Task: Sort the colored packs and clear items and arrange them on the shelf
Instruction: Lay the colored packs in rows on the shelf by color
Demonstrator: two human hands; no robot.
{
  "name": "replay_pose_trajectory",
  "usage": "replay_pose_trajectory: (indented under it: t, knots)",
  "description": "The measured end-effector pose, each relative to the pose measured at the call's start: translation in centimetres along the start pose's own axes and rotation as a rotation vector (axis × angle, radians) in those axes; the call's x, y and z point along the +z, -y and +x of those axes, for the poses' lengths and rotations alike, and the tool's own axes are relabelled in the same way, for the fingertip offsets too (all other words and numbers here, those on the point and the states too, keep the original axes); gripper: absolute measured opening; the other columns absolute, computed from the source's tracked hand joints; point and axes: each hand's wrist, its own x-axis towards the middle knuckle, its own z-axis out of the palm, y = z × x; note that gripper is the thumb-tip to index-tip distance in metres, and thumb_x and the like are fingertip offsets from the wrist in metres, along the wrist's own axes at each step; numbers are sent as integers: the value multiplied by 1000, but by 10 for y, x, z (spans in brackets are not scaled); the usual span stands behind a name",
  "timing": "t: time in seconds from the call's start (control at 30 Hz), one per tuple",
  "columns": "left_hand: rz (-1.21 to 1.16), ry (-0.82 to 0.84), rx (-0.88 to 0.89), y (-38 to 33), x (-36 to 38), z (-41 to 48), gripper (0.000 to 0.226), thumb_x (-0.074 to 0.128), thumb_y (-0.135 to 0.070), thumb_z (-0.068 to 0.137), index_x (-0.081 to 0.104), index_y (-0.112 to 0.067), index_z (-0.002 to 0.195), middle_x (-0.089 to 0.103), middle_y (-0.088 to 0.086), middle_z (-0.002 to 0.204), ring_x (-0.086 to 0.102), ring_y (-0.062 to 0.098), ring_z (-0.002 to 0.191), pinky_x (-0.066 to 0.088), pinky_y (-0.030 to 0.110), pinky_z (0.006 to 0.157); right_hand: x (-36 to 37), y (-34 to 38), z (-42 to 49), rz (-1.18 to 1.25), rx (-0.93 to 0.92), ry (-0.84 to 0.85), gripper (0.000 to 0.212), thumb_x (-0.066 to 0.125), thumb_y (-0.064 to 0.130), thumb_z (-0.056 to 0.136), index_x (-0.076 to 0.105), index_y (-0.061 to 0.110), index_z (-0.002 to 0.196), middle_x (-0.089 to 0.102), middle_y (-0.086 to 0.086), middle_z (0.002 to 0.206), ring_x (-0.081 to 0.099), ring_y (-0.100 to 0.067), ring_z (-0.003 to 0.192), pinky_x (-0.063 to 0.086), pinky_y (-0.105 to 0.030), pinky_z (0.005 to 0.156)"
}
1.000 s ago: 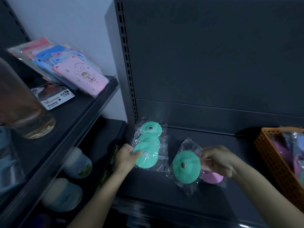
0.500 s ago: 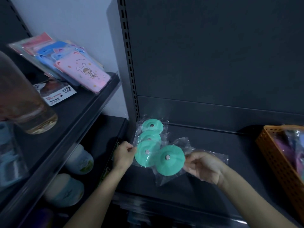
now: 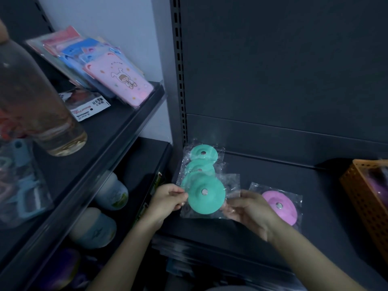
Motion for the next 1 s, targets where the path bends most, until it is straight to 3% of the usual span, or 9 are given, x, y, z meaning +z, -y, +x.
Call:
replay_pose_trajectory:
  t: [0.2,0.3,0.43,0.5,0.6,0.67,0.77,0.9,1.0]
  knots:
    - [310,-119,112,8,-9,4,6,70,-7,80,66,-11,77,67,2,74,59,13,68,49,24,64,-3,-19,5,-624,-114,-146,19,55,7,87,60,6,69,62,-3,54,54,-12,46,44,-23,47]
    - [465,-200,155,11,-11,8,11,72,-11,77,65,-17,72,65,-9,72,61,8,72,40,10,58,-2,-24,10,-918,-136,-177,16,57,11,83,63,1,72,67,-9,58,52,-6,40,43,-23,48]
    - [604,-303,195,9,-12,9,14,70,-12,78,64,-11,91,64,0,87,62,18,85,43,20,67,-4,-26,16,-1006,-169,-180,15,58,12,83,63,0,77,66,-8,58,55,-3,38,46,-23,47]
    - [694,-347,383,6,-8,7,25,68,-13,80,63,-8,104,61,7,103,58,23,96,45,26,80,-4,-26,17,-984,-161,-185,13,58,11,83,62,2,75,68,-11,60,57,-9,41,49,-28,47]
    - [783,-146,666,-6,9,1,38,60,-23,87,57,-12,124,54,4,130,46,23,123,38,28,100,-5,-23,17,-950,-163,-180,11,57,10,83,61,4,74,67,-10,57,54,-8,37,45,-23,39]
    - [931,61,705,-9,23,4,53,48,-43,91,40,-25,141,28,-8,152,15,15,144,19,34,116,-6,-17,16,-969,-208,-193,12,57,10,83,62,8,72,67,-7,57,58,-11,40,45,-22,40]
    - [1167,181,675,-2,34,16,63,35,-56,91,14,-38,148,-9,-13,156,-21,11,143,-5,34,112,-15,-5,10,-1073,-336,-250,18,56,8,82,60,17,67,67,0,60,64,-13,53,49,-24,53]
    - [1257,141,642,10,35,23,60,26,-53,95,3,-38,149,-18,-5,157,-27,13,140,-12,32,113,-38,2,-4,-1333,-506,-409,18,55,3,81,64,16,72,60,6,71,59,-19,69,43,-21,59]
    - [1264,146,660,12,34,25,60,25,-54,94,6,-37,149,-16,-5,158,-26,13,140,-13,32,113,-59,-2,-9,-1579,-498,-510,19,53,11,87,68,13,99,62,-5,104,53,-27,95,44,-30,80]
